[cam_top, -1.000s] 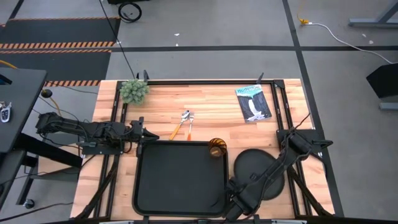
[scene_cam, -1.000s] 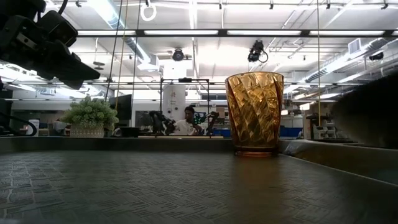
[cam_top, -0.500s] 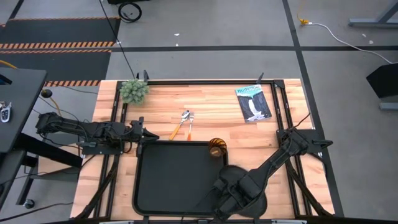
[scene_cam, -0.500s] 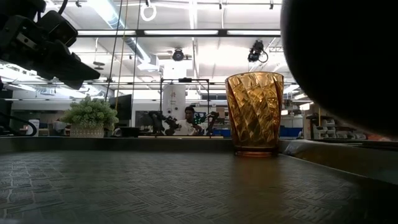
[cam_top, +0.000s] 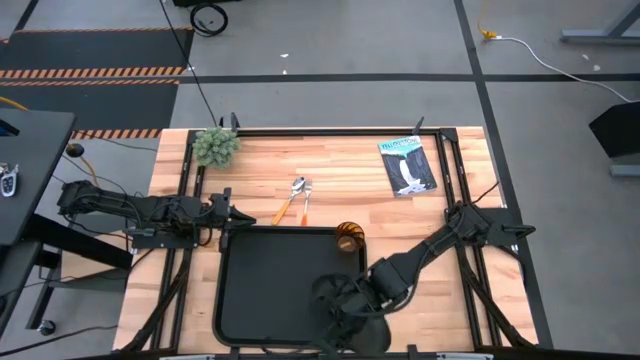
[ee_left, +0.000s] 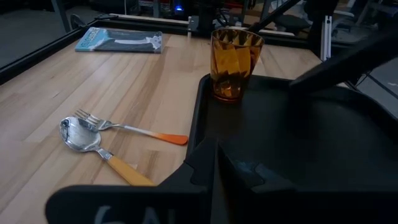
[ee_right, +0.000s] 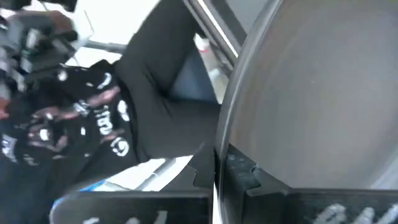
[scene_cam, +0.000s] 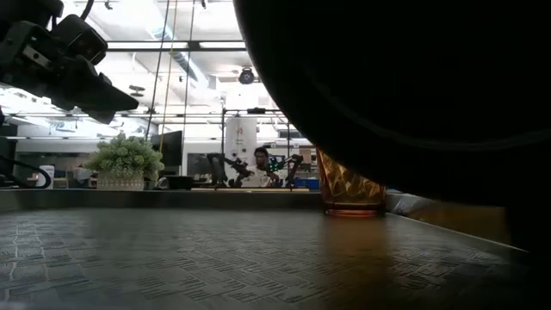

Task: Pick and place plate/cup/fork/spoon on tray
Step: Put the black plate on the black tray

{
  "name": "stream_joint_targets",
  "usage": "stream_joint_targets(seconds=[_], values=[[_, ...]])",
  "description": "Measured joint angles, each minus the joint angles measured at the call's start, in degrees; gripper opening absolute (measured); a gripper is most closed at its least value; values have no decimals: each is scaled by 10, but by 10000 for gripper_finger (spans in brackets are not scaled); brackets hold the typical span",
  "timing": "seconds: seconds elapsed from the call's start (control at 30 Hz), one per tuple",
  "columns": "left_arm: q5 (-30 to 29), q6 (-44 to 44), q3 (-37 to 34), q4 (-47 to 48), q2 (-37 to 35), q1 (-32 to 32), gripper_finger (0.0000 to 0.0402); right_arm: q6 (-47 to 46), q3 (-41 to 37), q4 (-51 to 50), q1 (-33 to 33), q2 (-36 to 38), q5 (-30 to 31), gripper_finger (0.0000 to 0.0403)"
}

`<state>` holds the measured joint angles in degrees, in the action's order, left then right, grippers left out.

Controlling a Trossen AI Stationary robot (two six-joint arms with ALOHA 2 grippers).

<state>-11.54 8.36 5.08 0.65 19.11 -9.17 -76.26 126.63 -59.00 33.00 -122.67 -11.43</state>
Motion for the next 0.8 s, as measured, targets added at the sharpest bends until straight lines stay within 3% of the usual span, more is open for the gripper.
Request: stream_joint_targets(seconds=[0.27, 0.67, 0.8], values=[[0, 0, 0, 0, 0, 0, 27, 131, 0, 2, -13, 0, -12, 11], [0, 0, 0, 0, 0, 0, 27, 407, 0, 2, 5, 0, 47, 11], [0, 0, 0, 0, 0, 0, 27, 543, -1, 1, 25, 0, 90, 11]])
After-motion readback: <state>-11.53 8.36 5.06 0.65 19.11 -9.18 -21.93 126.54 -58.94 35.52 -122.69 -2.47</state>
